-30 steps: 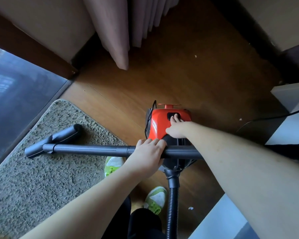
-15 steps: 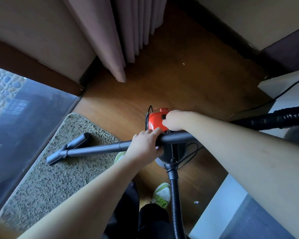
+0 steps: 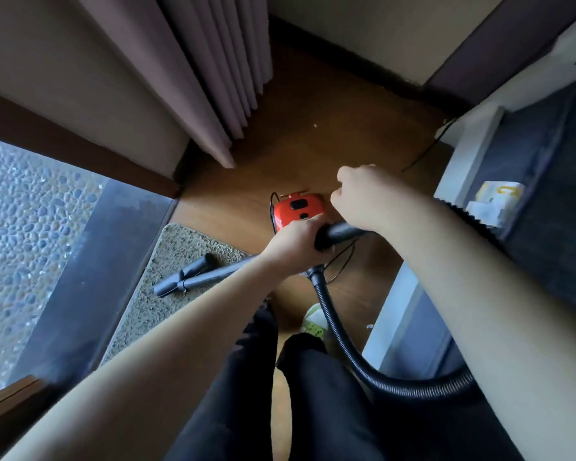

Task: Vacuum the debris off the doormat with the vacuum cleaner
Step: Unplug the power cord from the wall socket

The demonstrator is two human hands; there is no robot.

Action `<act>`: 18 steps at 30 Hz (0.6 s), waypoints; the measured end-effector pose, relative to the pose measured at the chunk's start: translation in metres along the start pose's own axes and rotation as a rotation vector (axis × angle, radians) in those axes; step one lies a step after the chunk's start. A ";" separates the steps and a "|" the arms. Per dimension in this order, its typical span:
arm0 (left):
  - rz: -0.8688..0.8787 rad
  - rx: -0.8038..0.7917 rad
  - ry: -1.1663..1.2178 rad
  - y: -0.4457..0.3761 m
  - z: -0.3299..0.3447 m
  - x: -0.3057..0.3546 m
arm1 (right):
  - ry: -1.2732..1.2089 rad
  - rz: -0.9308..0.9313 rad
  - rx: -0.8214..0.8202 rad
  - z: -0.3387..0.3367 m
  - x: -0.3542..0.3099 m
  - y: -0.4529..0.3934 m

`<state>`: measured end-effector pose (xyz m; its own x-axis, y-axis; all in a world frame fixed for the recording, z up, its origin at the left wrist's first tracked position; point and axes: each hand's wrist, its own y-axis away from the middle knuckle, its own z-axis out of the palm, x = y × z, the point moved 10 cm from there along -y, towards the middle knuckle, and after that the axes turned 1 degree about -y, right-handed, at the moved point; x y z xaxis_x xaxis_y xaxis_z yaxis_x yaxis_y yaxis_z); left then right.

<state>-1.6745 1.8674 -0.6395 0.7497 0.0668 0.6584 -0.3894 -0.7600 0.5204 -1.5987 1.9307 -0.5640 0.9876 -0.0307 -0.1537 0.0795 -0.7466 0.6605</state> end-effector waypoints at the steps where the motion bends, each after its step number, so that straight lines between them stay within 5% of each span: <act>1: 0.026 -0.032 -0.032 0.011 0.000 0.013 | -0.006 -0.007 0.061 -0.017 0.007 0.024; 5: 0.049 -0.097 -0.127 0.066 0.003 0.048 | -0.082 -0.038 0.084 -0.050 0.041 0.134; 9: -0.034 -0.025 -0.098 0.118 -0.010 0.052 | -0.291 -0.056 -0.112 -0.012 0.074 0.220; 18: -0.081 0.142 -0.101 0.190 -0.067 0.047 | -0.518 0.065 -0.102 0.094 0.089 0.313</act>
<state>-1.7492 1.7693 -0.4728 0.8281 0.0717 0.5559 -0.2513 -0.8390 0.4826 -1.4982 1.6321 -0.4397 0.7970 -0.4178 -0.4361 0.0588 -0.6650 0.7445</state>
